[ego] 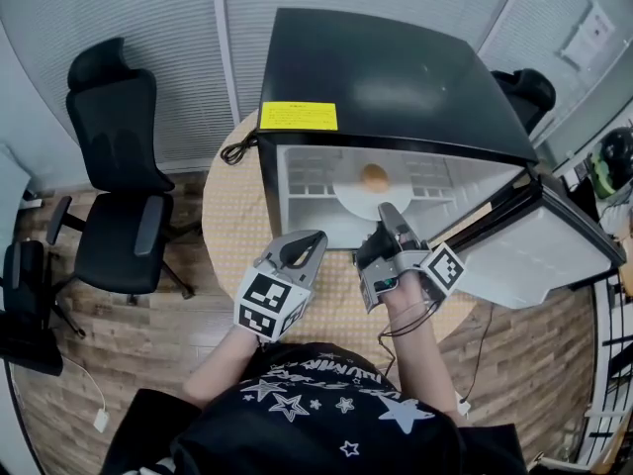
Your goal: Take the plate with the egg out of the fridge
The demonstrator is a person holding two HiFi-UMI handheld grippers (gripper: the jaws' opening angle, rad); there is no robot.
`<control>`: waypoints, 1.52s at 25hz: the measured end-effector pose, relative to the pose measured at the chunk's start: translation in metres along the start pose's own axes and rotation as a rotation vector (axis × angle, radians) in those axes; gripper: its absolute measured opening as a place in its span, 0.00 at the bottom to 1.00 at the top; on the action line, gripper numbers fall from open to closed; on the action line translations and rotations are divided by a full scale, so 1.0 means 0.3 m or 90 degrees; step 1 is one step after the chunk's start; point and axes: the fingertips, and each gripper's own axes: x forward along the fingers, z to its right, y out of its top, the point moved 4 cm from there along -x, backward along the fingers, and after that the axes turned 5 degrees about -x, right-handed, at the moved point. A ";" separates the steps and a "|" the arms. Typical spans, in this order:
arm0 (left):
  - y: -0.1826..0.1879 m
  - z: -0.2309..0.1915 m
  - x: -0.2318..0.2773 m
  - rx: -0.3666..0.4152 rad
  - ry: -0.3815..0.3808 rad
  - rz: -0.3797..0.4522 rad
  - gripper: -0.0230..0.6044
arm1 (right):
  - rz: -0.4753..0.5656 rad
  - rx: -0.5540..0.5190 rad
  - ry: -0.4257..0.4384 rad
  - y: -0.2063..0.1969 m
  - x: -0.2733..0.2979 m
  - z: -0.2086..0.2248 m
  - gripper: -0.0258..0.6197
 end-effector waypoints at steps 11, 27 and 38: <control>-0.007 0.049 -0.073 -0.003 0.051 0.011 0.05 | -0.039 0.000 0.066 -0.014 -0.137 -0.046 0.14; -0.073 0.270 -0.140 -0.003 0.082 0.005 0.05 | -0.077 0.017 0.091 0.004 -0.428 -0.013 0.14; -0.126 0.472 -0.224 0.005 0.105 0.004 0.05 | -0.107 0.023 0.085 -0.006 -0.651 0.028 0.14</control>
